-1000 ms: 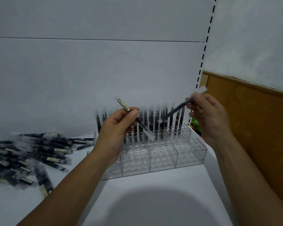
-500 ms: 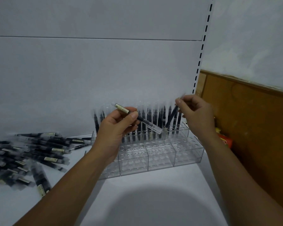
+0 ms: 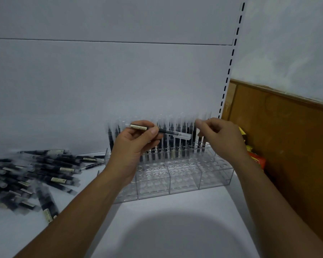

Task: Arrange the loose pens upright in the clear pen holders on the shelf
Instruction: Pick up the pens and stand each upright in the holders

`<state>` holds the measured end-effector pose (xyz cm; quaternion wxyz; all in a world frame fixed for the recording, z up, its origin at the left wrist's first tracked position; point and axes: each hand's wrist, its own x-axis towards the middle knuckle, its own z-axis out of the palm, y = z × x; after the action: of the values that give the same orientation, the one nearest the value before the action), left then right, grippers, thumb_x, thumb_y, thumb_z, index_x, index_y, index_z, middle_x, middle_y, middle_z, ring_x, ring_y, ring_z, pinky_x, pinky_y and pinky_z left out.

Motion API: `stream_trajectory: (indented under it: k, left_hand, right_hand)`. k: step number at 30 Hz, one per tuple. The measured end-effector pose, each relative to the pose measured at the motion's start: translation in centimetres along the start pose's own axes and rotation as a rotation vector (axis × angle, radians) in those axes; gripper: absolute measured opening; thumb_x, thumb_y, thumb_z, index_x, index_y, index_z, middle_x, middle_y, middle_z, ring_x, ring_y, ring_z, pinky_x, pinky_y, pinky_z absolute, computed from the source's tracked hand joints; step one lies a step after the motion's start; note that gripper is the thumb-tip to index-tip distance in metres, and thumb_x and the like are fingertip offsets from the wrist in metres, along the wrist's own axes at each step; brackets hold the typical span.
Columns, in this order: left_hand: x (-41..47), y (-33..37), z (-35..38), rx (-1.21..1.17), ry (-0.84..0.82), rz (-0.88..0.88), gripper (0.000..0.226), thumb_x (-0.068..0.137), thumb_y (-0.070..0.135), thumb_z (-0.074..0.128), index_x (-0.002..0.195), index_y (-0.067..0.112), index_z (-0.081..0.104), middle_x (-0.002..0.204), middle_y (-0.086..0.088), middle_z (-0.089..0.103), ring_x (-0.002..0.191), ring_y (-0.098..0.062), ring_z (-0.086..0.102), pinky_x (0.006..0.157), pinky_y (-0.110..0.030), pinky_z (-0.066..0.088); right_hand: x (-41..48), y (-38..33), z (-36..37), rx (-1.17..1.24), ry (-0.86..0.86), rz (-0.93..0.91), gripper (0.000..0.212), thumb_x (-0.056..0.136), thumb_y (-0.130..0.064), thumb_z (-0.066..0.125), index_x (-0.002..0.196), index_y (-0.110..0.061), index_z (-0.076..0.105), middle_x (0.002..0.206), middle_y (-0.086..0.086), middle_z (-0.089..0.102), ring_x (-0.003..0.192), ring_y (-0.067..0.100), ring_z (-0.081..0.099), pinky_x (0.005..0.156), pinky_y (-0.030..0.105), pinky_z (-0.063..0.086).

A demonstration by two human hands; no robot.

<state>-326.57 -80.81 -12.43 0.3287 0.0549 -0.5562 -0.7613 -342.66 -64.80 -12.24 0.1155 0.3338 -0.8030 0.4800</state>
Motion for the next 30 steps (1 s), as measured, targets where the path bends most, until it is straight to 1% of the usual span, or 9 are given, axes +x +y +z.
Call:
stream_trajectory:
  k: [3,5,7,10,13,16,19,24,30]
  left_hand:
    - [0.0,0.0,0.0,-0.002,-0.004,0.004,0.017,0.072,0.013,0.069,0.088,0.012,0.064,0.080,-0.001,0.071,0.079,-0.015,0.071,0.070,-0.021,0.055]
    - [0.0,-0.1,0.0,0.000,-0.001,0.004,0.017,0.072,0.013,0.070,0.088,0.013,0.064,0.081,-0.002,0.071,0.080,-0.015,0.071,0.070,-0.021,0.055]
    - [0.0,0.0,0.0,0.010,-0.004,0.007,0.016,0.073,0.013,0.070,0.088,0.013,0.064,0.081,-0.002,0.071,0.080,-0.015,0.071,0.070,-0.021,0.055]
    - [0.0,-0.1,0.0,0.026,-0.022,0.014,0.017,0.073,0.015,0.069,0.090,0.013,0.065,0.082,-0.002,0.072,0.082,-0.015,0.071,0.072,-0.022,0.055]
    - [-0.3,-0.2,0.2,0.177,-0.077,0.013,0.028,0.074,0.024,0.068,0.100,0.016,0.066,0.095,-0.001,0.074,0.094,-0.016,0.070,0.085,-0.030,0.053]
    - [-0.9,-0.3,0.7,0.569,-0.220,-0.012,0.036,0.078,0.040,0.063,0.113,0.031,0.064,0.113,0.015,0.069,0.107,-0.005,0.063,0.098,-0.032,0.047]
    - [-1.3,-0.7,1.2,1.004,-0.390,0.034,0.043,0.086,0.051,0.056,0.128,0.042,0.053,0.128,0.028,0.048,0.117,0.002,0.047,0.098,-0.029,0.035]
    - [-1.7,-1.7,1.5,1.505,-0.599,0.166,0.060,0.089,0.069,0.032,0.143,0.045,0.033,0.153,0.024,0.026,0.137,0.002,0.022,0.111,-0.028,0.019]
    - [-1.6,-1.9,1.5,1.589,-0.661,0.120,0.072,0.082,0.077,0.022,0.147,0.045,0.025,0.157,0.022,0.015,0.144,-0.001,0.012,0.116,-0.033,0.012]
  right_hand:
    - [-1.0,-2.1,-0.7,0.331,-0.203,0.071,0.042,0.084,-0.056,0.054,0.090,-0.018,0.072,0.078,-0.001,0.073,0.067,0.011,0.065,0.062,0.026,0.052]
    - [-1.6,-2.9,-0.7,0.368,-0.397,0.075,0.039,0.079,-0.051,0.059,0.094,-0.017,0.071,0.080,-0.002,0.074,0.068,0.010,0.066,0.060,0.023,0.052]
    - [-1.8,-3.2,-0.4,0.416,-0.462,0.049,0.030,0.078,-0.037,0.067,0.096,-0.013,0.071,0.078,-0.002,0.073,0.067,0.009,0.064,0.058,0.020,0.051]
    - [-1.8,-3.2,-0.3,0.566,-0.401,0.062,0.023,0.076,-0.026,0.070,0.092,-0.010,0.071,0.072,-0.002,0.071,0.064,0.009,0.060,0.055,0.020,0.048]
    - [-1.4,-3.0,-0.6,0.720,-0.317,0.092,0.014,0.074,-0.027,0.069,0.083,-0.016,0.069,0.074,-0.004,0.067,0.066,0.008,0.058,0.058,0.020,0.047]
    - [-0.7,-2.6,-1.3,0.916,-0.159,0.152,0.009,0.076,-0.027,0.068,0.080,-0.019,0.065,0.079,-0.006,0.068,0.073,0.007,0.063,0.060,0.020,0.049]
    - [-0.2,-2.0,-2.2,1.043,0.044,0.188,0.007,0.083,-0.023,0.067,0.084,-0.017,0.064,0.079,-0.005,0.071,0.072,0.006,0.065,0.055,0.016,0.051]
    - [0.3,-0.8,-2.2,0.738,0.313,0.150,0.020,0.093,-0.025,0.065,0.101,-0.007,0.067,0.079,-0.006,0.067,0.062,0.000,0.057,0.056,0.017,0.047]
    - [0.7,0.0,-1.2,0.467,0.332,-0.004,0.009,0.093,-0.019,0.065,0.098,-0.013,0.067,0.085,-0.002,0.066,0.067,-0.003,0.060,0.063,0.015,0.052]
